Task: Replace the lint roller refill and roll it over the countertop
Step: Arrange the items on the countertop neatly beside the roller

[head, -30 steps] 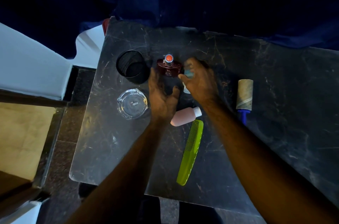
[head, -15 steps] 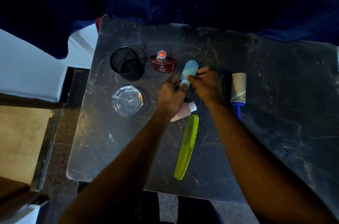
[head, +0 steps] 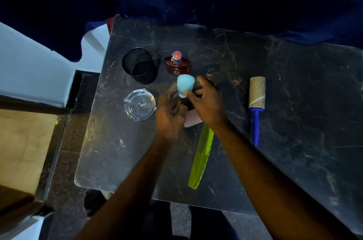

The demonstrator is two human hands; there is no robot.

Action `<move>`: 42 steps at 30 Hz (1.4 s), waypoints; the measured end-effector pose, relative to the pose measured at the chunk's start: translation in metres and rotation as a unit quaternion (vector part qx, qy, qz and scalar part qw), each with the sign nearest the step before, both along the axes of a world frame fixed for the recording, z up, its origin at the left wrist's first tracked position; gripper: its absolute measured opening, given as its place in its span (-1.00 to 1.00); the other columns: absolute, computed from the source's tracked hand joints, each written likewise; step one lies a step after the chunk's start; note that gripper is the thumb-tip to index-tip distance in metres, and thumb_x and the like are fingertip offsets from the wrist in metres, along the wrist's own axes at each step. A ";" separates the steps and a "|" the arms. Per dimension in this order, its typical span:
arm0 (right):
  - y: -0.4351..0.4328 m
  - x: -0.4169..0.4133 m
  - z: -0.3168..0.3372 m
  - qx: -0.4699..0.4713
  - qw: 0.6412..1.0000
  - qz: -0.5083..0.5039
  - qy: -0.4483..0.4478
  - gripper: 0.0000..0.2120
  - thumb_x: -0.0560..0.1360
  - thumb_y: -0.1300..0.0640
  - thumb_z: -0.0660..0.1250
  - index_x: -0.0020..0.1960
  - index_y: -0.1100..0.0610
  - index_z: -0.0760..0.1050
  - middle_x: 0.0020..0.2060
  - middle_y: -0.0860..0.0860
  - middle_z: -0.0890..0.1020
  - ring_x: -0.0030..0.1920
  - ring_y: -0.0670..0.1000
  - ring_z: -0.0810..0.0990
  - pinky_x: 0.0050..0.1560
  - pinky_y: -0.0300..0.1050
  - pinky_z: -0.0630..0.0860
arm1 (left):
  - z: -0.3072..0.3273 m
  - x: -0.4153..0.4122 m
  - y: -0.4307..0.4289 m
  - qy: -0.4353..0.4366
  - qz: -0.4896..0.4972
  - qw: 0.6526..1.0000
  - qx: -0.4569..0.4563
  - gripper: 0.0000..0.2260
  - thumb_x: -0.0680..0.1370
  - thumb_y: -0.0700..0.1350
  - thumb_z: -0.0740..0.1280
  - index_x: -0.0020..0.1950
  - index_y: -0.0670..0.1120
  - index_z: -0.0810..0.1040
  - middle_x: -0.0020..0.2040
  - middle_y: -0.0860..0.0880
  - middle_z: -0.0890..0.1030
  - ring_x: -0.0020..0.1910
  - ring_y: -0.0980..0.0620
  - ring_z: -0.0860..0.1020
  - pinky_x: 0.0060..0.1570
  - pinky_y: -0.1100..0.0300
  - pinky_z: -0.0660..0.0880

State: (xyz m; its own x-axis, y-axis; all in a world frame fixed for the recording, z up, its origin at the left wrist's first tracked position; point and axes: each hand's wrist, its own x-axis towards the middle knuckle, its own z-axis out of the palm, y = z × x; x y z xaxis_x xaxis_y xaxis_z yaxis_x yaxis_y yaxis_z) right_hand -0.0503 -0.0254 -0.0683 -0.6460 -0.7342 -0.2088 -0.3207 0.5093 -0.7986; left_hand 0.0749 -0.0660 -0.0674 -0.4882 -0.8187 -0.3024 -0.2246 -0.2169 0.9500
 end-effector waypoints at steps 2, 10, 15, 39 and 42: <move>-0.010 0.007 -0.001 -0.013 1.000 0.011 -0.001 -0.72 0.50 0.12 0.44 0.18 0.05 0.49 0.07 -0.03 0.69 0.04 -0.08 0.68 -0.02 -0.09 0.64 | 0.000 0.004 -0.007 -0.003 0.012 1.000 0.002 -0.38 0.48 -0.37 0.28 0.56 -0.20 0.33 0.44 -0.16 0.54 0.40 -0.04 0.56 0.34 0.06 0.55; -0.027 0.015 -0.008 -0.005 0.999 0.025 0.028 -0.67 0.53 0.16 0.40 0.27 0.05 0.49 0.16 0.01 0.66 0.14 -0.06 0.65 0.13 -0.11 0.60 | -0.002 0.009 -0.020 -0.003 0.013 1.000 0.004 -0.38 0.53 -0.51 0.27 0.58 -0.22 0.29 0.46 -0.15 0.53 0.41 0.01 0.55 0.32 0.20 0.53; -0.023 0.017 -0.013 0.006 0.999 0.029 0.033 -0.65 0.52 0.17 0.41 0.29 0.06 0.48 0.19 0.02 0.65 0.17 -0.04 0.65 0.16 -0.02 0.61 | -0.006 0.009 -0.018 -0.016 0.000 1.000 0.014 -0.37 0.54 -0.51 0.28 0.59 -0.24 0.27 0.48 -0.16 0.50 0.34 0.20 0.56 0.23 0.34 0.52; -0.023 0.020 -0.013 0.012 0.999 0.024 0.035 -0.62 0.53 0.15 0.41 0.33 0.10 0.48 0.21 0.05 0.64 0.19 0.00 0.64 0.19 -0.01 0.60 | 0.003 0.009 -0.015 -0.033 -0.007 0.999 0.014 -0.36 0.54 -0.48 0.31 0.60 -0.23 0.25 0.49 -0.19 0.48 0.47 -0.09 0.49 0.45 -0.08 0.47; -0.023 0.021 -0.014 0.014 0.999 0.027 0.031 -0.62 0.53 0.16 0.41 0.33 0.10 0.48 0.22 0.06 0.64 0.22 0.01 0.63 0.20 0.01 0.60 | 0.004 0.010 -0.015 -0.037 -0.003 0.999 0.007 -0.37 0.54 -0.47 0.32 0.60 -0.23 0.26 0.45 -0.12 0.51 0.39 0.07 0.54 0.37 0.12 0.52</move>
State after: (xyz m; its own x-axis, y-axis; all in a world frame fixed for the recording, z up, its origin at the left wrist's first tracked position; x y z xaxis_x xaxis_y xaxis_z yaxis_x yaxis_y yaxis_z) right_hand -0.0291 -0.0487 -0.0821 -0.6182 -0.7628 -0.1897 -0.3969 0.5113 -0.7623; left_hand 0.0844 -0.0813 -0.0634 -0.4680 -0.8119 -0.3490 -0.2959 -0.2281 0.9276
